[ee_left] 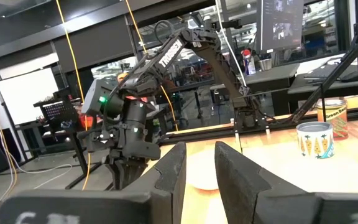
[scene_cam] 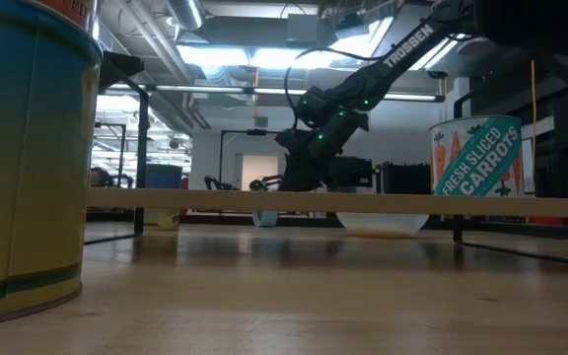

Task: Pick and place cans onto a shelf
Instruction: Put the canned tuna on the shelf

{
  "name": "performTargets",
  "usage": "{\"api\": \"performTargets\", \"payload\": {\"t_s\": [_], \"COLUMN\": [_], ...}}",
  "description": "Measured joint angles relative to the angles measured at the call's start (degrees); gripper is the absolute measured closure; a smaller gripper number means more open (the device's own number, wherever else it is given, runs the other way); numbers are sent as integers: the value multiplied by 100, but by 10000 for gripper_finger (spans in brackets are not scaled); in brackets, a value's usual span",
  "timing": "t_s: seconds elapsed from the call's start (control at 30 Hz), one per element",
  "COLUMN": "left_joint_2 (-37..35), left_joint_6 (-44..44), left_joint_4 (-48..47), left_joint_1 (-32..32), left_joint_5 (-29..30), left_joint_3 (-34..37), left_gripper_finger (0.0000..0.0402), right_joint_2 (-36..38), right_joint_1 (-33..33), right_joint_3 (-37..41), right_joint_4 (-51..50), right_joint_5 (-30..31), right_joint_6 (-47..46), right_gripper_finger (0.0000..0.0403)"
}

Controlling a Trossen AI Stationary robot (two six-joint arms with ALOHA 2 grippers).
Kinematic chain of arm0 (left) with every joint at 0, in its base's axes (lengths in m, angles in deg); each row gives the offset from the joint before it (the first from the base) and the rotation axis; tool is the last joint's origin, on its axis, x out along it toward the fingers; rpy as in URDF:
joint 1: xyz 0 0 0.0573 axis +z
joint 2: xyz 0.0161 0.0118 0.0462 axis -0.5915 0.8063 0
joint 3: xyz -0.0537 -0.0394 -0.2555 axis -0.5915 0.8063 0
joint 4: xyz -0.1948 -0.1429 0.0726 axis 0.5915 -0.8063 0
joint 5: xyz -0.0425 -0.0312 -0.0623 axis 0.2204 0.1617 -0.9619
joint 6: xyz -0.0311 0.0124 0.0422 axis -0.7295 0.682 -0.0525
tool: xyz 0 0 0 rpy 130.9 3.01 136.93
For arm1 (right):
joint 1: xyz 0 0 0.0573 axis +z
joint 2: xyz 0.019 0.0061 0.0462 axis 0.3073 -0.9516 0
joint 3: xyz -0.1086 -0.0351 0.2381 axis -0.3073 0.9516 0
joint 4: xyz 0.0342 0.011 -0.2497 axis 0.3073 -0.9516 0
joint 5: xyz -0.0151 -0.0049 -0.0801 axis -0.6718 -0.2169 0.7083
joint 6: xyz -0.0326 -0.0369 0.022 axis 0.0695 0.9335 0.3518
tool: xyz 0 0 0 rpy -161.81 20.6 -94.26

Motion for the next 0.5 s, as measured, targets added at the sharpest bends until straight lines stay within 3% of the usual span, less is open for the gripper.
{"api": "performTargets", "payload": {"t_s": [0.1, 0.5], "left_joint_2": [1, 0], "left_joint_6": [0, 0], "left_joint_4": [0, -2], "left_joint_1": [0, 0], "left_joint_5": [0, 2], "left_joint_3": [-2, 0], "left_gripper_finger": [324, 324], "right_joint_2": [-27, -106], "right_joint_1": [0, -2], "right_joint_3": [0, 2], "right_joint_4": [10, 27], "right_joint_5": [-320, 22], "right_joint_6": [4, -3], "right_gripper_finger": [262, 262]}}
